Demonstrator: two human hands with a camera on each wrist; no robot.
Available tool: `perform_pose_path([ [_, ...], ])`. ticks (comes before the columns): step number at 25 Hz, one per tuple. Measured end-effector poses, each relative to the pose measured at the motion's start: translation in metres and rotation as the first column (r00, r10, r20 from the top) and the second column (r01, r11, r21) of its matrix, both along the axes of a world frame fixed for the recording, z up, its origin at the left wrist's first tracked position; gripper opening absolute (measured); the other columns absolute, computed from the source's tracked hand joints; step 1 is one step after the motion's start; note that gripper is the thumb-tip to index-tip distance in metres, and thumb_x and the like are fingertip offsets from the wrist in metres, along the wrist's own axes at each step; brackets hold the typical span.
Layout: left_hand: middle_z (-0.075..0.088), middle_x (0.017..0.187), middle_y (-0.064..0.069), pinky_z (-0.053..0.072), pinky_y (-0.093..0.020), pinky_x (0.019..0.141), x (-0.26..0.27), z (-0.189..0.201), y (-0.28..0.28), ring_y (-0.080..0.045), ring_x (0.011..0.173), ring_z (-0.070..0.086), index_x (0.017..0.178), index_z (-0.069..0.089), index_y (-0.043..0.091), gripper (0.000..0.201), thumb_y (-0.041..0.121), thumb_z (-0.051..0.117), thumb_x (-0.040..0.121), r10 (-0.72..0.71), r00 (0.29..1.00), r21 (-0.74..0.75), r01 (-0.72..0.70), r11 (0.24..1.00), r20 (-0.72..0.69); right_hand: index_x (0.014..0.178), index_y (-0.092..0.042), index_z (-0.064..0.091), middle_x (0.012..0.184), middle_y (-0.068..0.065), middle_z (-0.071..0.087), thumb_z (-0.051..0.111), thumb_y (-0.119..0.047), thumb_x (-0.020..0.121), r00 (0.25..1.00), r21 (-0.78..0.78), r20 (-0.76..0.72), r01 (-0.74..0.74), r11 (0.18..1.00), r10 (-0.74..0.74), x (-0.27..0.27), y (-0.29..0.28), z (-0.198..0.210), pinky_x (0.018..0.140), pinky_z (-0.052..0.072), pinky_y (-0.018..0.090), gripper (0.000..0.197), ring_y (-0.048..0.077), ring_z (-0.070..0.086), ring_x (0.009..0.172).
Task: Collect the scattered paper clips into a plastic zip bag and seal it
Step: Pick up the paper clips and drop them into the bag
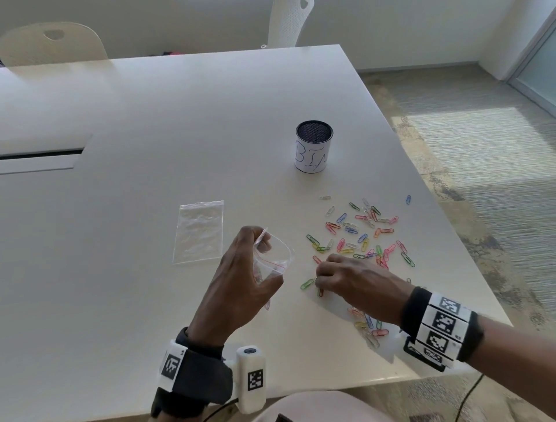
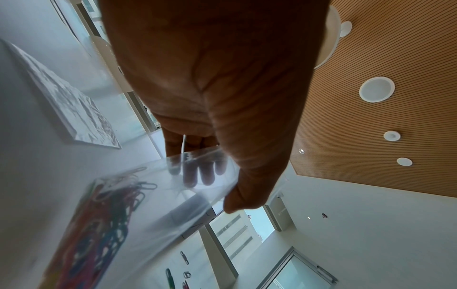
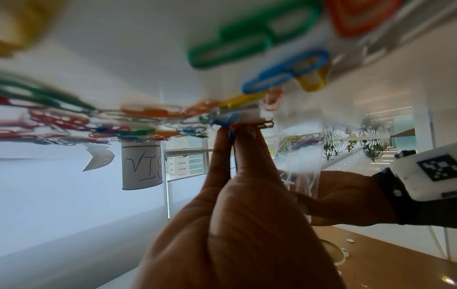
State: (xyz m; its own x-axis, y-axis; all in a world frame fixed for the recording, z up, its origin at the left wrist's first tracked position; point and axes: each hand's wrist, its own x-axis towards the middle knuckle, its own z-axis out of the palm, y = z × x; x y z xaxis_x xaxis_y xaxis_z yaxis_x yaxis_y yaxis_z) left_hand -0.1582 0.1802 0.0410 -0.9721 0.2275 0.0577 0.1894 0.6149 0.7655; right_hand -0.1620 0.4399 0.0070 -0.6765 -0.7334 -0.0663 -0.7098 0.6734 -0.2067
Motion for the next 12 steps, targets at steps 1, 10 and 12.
perform_pose_path([
  [1, 0.056, 0.113, 0.018, 0.049, -0.012, 0.07, -0.001, -0.001, 0.001, -0.012, 0.084, 0.063, 0.119, 0.045, 0.032, 0.051, 0.018, 0.079, 0.083, -0.006, 1.0, -0.001, 0.006, 1.0, -0.002, 0.117, -0.018, 0.072, 0.108, -0.002, 0.067, 0.058, -0.009, 0.103, 0.999, -0.004, 0.015, 0.032, 0.999, -0.031, -0.002, -0.002, -0.001, 0.082, 0.058, 0.029, 0.022, 0.012, 0.06, 0.094],
  [10, 0.054, 0.113, 0.022, 0.049, -0.021, 0.081, -0.007, -0.012, 0.008, -0.005, 0.103, 0.057, 0.122, 0.044, 0.032, 0.053, 0.02, 0.079, 0.083, -0.005, 1.0, 0.022, 0.006, 1.0, -0.012, 0.093, -0.015, 0.081, 0.087, -0.003, 0.077, 0.079, -0.01, 0.09, 0.879, -0.402, 0.326, 0.462, 0.791, -0.348, -0.024, 0.0, 0.019, 0.074, 0.063, 0.03, 0.005, 0.011, 0.071, 0.076],
  [12, 0.054, 0.114, 0.02, 0.046, -0.019, 0.084, -0.007, -0.014, 0.009, -0.006, 0.105, 0.056, 0.122, 0.043, 0.032, 0.053, 0.02, 0.078, 0.083, 0.0, 1.0, 0.034, 0.0, 0.999, -0.008, 0.091, -0.013, 0.081, 0.08, 0.001, 0.078, 0.08, -0.006, 0.089, 0.824, -0.557, 0.438, 0.562, 0.612, -0.359, -0.022, -0.008, 0.037, 0.078, 0.065, 0.038, 0.007, 0.019, 0.075, 0.073],
])
